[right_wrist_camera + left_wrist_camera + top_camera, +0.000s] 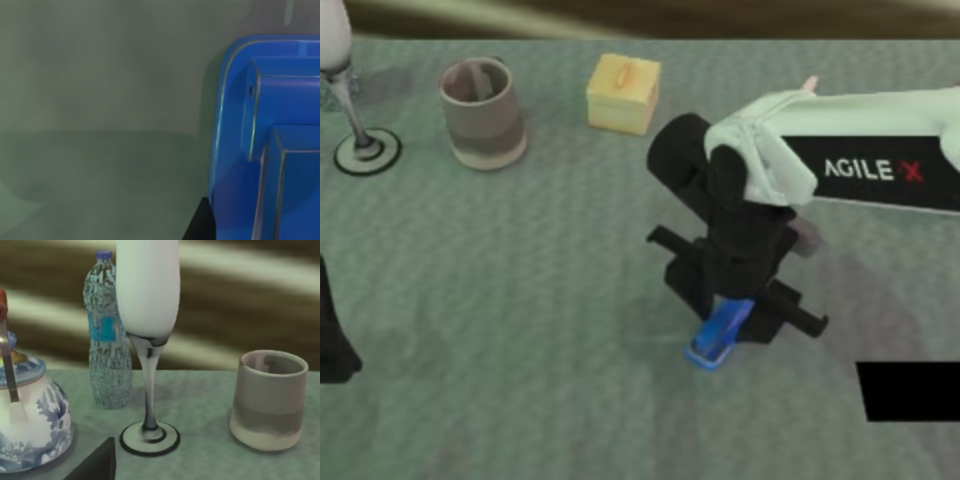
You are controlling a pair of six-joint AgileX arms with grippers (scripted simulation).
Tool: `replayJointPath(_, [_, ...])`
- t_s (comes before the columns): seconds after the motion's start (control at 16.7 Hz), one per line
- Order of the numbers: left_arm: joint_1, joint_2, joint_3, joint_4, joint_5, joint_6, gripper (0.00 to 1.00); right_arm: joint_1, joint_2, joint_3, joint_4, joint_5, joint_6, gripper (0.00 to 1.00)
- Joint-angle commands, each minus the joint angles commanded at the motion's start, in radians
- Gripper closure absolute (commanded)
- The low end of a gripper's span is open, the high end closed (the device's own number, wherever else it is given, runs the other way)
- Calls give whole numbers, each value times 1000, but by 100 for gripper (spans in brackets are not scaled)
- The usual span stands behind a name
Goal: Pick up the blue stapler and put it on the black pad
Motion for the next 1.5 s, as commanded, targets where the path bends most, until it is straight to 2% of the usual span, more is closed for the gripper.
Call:
replayJointPath(0.12, [0,0,0,0,0,0,0,0,0,0,0,0,0,98])
replayJointPath(0.18, [0,0,0,0,0,0,0,0,0,0,0,0,0,100])
replayJointPath(0.78, [0,0,0,0,0,0,0,-2,-6,15,-16,0,3,100])
replayJointPath(1.2, [0,0,0,0,0,0,0,3,-80,212,-307,-1,2,100])
replayJointPath(1.5, [0,0,0,0,0,0,0,5,-102,252,-352,-1,-3,100])
